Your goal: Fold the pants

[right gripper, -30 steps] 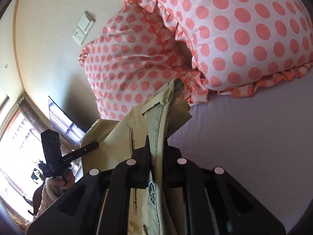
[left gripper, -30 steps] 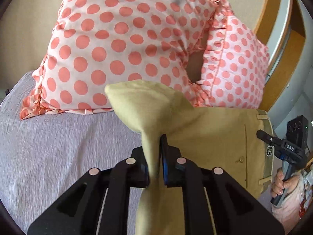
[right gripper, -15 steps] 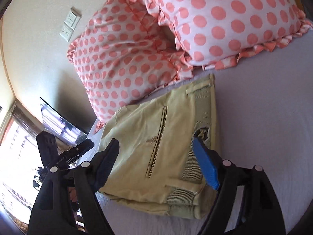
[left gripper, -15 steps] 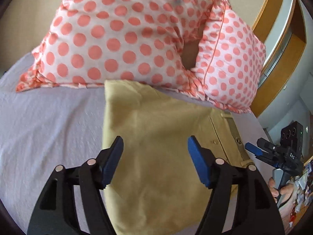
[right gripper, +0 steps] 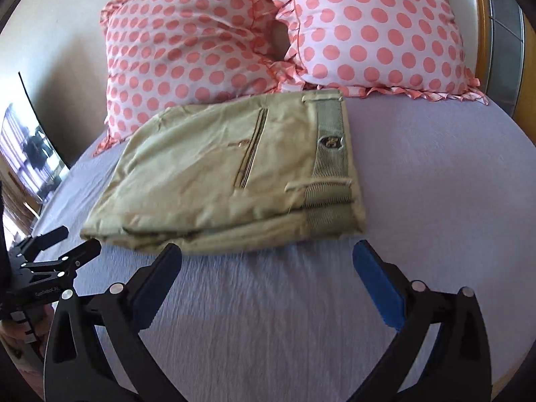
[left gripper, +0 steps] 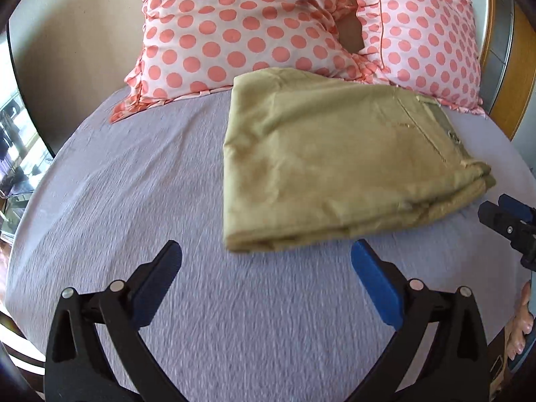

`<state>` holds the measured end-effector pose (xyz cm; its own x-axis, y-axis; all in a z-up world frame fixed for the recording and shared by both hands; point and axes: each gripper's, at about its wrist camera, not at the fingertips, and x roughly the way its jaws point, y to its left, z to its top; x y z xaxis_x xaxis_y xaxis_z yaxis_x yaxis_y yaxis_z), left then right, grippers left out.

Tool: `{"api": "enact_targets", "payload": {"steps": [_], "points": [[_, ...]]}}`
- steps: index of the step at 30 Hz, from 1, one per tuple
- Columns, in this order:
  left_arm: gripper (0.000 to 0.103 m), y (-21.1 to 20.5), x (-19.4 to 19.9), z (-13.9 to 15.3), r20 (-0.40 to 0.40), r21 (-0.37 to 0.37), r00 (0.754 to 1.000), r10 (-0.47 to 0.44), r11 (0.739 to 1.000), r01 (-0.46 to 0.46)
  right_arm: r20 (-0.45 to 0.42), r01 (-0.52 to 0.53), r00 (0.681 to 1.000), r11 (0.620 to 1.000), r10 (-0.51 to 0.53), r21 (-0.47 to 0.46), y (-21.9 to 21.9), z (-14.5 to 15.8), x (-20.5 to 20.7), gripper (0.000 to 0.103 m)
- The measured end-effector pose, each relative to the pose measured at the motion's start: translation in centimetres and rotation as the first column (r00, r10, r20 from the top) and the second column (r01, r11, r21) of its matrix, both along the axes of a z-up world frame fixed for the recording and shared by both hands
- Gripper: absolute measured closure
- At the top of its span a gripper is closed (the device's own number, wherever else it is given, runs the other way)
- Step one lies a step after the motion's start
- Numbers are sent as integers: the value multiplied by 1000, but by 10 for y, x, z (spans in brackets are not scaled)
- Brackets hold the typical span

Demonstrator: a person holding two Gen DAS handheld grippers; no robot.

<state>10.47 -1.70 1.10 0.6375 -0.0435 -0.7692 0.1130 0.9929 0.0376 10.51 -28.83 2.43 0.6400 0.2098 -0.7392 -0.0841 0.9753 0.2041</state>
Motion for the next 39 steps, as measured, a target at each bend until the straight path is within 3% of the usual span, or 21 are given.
{"api": "enact_targets", "payload": {"steps": [5, 11, 39], "points": [[2, 7, -12, -17, -55, -29, 998, 27, 999, -28, -38, 11, 999, 998, -14, -59, 14, -16, -9, 1], [2, 8, -16, -20, -17, -31, 998, 54, 998, -55, -41, 15, 999, 982, -23, -190, 29, -21, -12, 1], [2, 8, -19, -20, 12, -33, 998, 55, 998, -55, -3, 57, 998, 982, -58, -178, 28, -22, -18, 1]]}}
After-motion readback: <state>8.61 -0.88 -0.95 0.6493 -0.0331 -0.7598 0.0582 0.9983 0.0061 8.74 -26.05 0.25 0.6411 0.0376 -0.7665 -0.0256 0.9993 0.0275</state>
